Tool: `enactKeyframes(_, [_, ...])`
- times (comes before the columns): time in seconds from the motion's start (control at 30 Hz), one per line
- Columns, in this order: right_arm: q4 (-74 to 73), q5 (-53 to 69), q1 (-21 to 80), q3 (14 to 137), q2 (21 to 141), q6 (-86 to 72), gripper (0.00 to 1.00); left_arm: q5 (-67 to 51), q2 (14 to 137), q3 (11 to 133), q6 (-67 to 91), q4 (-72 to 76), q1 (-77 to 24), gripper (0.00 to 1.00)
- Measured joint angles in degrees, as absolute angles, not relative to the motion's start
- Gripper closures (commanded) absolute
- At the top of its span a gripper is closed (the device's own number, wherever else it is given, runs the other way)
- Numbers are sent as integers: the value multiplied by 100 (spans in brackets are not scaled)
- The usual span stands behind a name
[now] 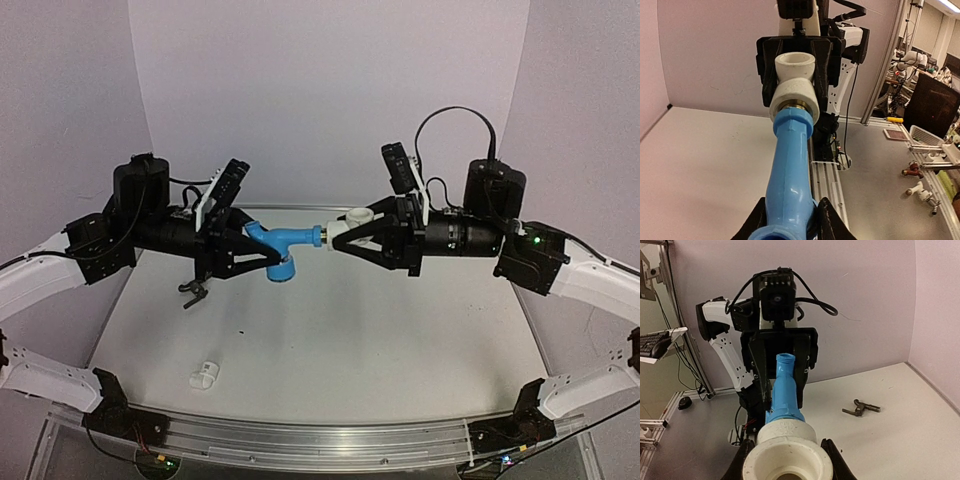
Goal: Install the water faucets
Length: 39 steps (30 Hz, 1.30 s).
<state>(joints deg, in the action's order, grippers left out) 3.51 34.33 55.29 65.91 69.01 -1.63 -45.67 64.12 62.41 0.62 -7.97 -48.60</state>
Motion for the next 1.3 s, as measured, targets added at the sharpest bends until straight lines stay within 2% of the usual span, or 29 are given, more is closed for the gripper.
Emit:
enactKeyframes(0.3, [663,3870,5531,6764,7282,-1337,100,-4001,5837,5996,-1564,-1009,-4919,88])
enactKeyframes(0.43, [685,3981,5531,6777,7330,-1577,100,-3977,5730,5953,-2099,-1094,-4925,81])
enactKeyframes(0.6, [513,4034,5518,6930,7360,-1463,100,-3817,5701,5966,-2373,-1127,-4960,45])
enactKeyframes(0.63, [419,4045,5498,6982,7360,-1376,100,-3741,5701,5977,-2381,-1175,-4952,34])
enactKeyframes(0.67, [220,4099,5468,7105,7358,-1201,100,-3551,5706,6036,-2193,-1269,-4897,16])
enactKeyframes(0.73, [-67,4077,5411,7325,7358,-766,100,-3301,5752,6189,-2010,-1409,-4836,1])
enactKeyframes(1.0, [-786,3188,5411,7675,6810,1531,100,-2405,6080,7085,-276,-2091,-4794,0])
enactKeyframes(1.3, [-819,2604,5408,7651,6423,4241,100,-2473,6195,7269,1959,-1957,-4788,0])
